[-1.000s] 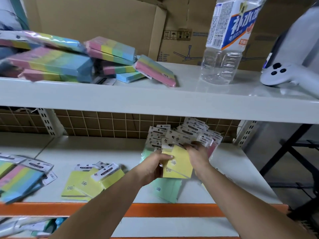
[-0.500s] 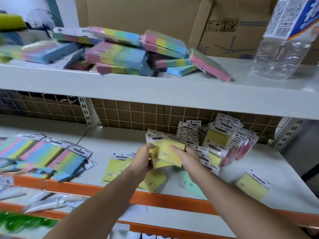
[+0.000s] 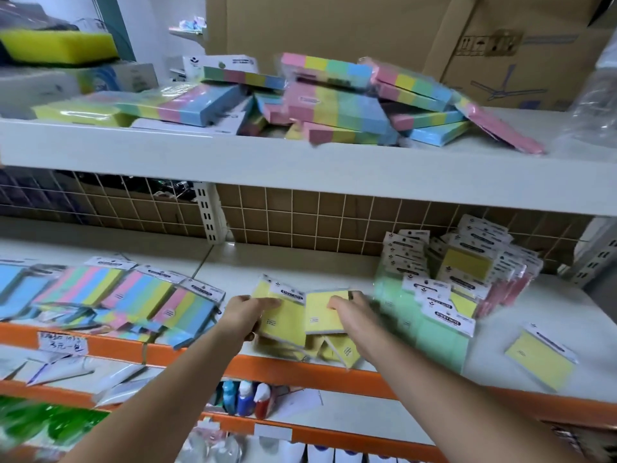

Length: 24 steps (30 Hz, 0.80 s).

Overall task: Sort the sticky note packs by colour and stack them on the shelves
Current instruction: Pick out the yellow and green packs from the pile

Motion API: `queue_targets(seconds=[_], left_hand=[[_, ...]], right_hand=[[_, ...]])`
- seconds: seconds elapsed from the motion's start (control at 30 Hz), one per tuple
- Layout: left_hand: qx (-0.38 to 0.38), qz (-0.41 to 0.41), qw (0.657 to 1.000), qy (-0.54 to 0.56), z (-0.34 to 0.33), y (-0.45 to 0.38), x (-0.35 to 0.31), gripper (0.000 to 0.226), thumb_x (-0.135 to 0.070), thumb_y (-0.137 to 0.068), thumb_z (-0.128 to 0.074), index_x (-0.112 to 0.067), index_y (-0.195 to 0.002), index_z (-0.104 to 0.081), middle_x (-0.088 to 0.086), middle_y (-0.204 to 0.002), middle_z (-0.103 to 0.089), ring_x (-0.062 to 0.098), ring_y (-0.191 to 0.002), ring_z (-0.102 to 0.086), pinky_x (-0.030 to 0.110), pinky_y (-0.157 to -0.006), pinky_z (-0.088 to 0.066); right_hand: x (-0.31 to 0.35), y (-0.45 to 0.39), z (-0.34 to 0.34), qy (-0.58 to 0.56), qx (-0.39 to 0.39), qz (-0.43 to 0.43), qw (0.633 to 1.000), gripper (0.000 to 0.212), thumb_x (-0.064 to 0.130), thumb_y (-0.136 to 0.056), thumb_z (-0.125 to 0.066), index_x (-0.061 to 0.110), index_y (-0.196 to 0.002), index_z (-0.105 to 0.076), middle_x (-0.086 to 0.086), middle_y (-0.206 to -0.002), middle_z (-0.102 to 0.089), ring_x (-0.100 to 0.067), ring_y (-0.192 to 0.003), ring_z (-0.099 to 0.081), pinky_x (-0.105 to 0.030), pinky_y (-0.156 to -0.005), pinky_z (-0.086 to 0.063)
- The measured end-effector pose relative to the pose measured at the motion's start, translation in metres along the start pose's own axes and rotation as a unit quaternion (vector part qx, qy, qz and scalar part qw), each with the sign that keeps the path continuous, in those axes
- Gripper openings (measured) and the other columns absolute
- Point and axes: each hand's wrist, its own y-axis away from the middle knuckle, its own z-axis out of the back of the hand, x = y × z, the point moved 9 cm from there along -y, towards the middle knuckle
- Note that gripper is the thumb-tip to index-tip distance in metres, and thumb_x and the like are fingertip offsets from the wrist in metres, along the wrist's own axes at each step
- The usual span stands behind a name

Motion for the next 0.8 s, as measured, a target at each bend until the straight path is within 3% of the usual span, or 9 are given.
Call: queue_targets(seconds=[0.07,0.17,0.27,0.4,0.47,0.57,0.63,0.73,0.8], left_hand=[[-0.011,-0.012,0.999,-0.033,0.007,0.000,0.000,0.036,-0.029,-0.078,-0.075,-0.002,-0.092,-0.055,0.007,-0.065,-0.046,0.017,-0.046,-0.038,0.022,-0.041,-0.027],[-0.027,-0.021,0.995,-0.095,0.014,0.000,-0.003,0.041,-0.038,-0.079,-0.073,-0.002,-0.091,-0.057,0.007,-0.069,-0.052,0.018,-0.051,-0.046,0.023,-0.044,-0.032],[-0.036,0.001,0.989,-0.145,0.018,-0.002,-0.001,0.051,-0.047,-0.080,-0.070,-0.001,-0.098,-0.056,0.006,-0.067,-0.050,0.017,-0.056,-0.046,0.025,-0.047,-0.034],[-0.021,0.003,0.980,-0.198,0.017,-0.005,0.005,0.056,-0.055,-0.082,-0.065,-0.003,-0.102,-0.056,0.011,-0.082,-0.056,0.028,-0.081,-0.060,0.030,-0.069,-0.043],[-0.039,0.012,0.980,-0.194,0.023,-0.007,0.011,0.076,-0.059,-0.078,-0.065,0.003,-0.120,-0.052,0.016,-0.103,-0.062,0.032,-0.100,-0.060,0.032,-0.077,-0.043],[-0.048,0.023,0.979,-0.195,0.029,-0.012,0.017,0.086,-0.061,-0.077,-0.065,0.003,-0.129,-0.043,0.015,-0.108,-0.058,0.027,-0.092,-0.053,0.032,-0.078,-0.043],[-0.038,0.014,0.980,-0.195,0.028,-0.015,0.018,0.085,-0.061,-0.076,-0.066,-0.001,-0.132,-0.041,0.014,-0.114,-0.055,0.028,-0.100,-0.054,0.036,-0.085,-0.045],[-0.037,-0.009,0.972,-0.231,0.023,-0.015,0.014,0.097,-0.063,-0.074,-0.066,-0.009,-0.145,-0.029,0.015,-0.147,-0.035,0.033,-0.132,-0.037,0.043,-0.107,-0.036],[-0.034,-0.020,0.962,-0.269,0.017,-0.013,0.010,0.105,-0.068,-0.070,-0.066,-0.014,-0.149,-0.022,0.015,-0.153,-0.023,0.033,-0.140,-0.025,0.045,-0.113,-0.028]], right_hand=[[0.003,0.007,-0.002,0.028,-0.003,0.007,1.000,0.058,0.040,-0.085,-0.054,0.025,-0.139,-0.036,-0.004,-0.109,-0.051,-0.016,-0.084,-0.048,-0.025,-0.069,-0.040],[0.009,0.011,-0.004,0.069,-0.018,0.038,0.997,0.051,0.030,-0.092,-0.053,0.017,-0.138,-0.035,-0.003,-0.100,-0.052,-0.010,-0.067,-0.044,-0.023,-0.051,-0.029],[0.009,0.011,-0.007,0.088,-0.043,0.047,0.994,0.055,0.032,-0.086,-0.056,0.015,-0.135,-0.039,-0.003,-0.104,-0.054,-0.018,-0.082,-0.053,-0.027,-0.059,-0.041],[0.010,0.024,0.005,0.148,-0.075,0.034,0.986,0.055,0.035,-0.090,-0.053,0.016,-0.138,-0.036,-0.003,-0.127,-0.054,-0.020,-0.092,-0.051,-0.022,-0.048,-0.023],[0.006,0.023,0.008,0.162,-0.098,0.029,0.981,0.061,0.037,-0.090,-0.051,0.017,-0.144,-0.029,-0.003,-0.134,-0.052,-0.022,-0.101,-0.054,-0.022,-0.049,-0.024],[-0.002,0.018,0.001,0.166,-0.101,0.036,0.980,0.060,0.041,-0.087,-0.051,0.025,-0.142,-0.034,-0.006,-0.135,-0.049,-0.026,-0.111,-0.051,-0.028,-0.071,-0.044],[-0.006,0.018,-0.002,0.181,-0.092,0.031,0.979,0.054,0.043,-0.086,-0.050,0.029,-0.138,-0.044,-0.006,-0.140,-0.041,-0.027,-0.127,-0.039,-0.034,-0.097,-0.038],[-0.008,0.018,-0.001,0.196,-0.083,0.029,0.977,0.049,0.046,-0.086,-0.047,0.034,-0.134,-0.047,-0.001,-0.141,-0.040,-0.026,-0.133,-0.031,-0.038,-0.106,-0.031],[-0.013,0.015,-0.004,0.172,-0.066,0.017,0.983,0.048,0.047,-0.083,-0.047,0.037,-0.130,-0.048,0.001,-0.136,-0.046,-0.027,-0.128,-0.038,-0.040,-0.105,-0.036]])
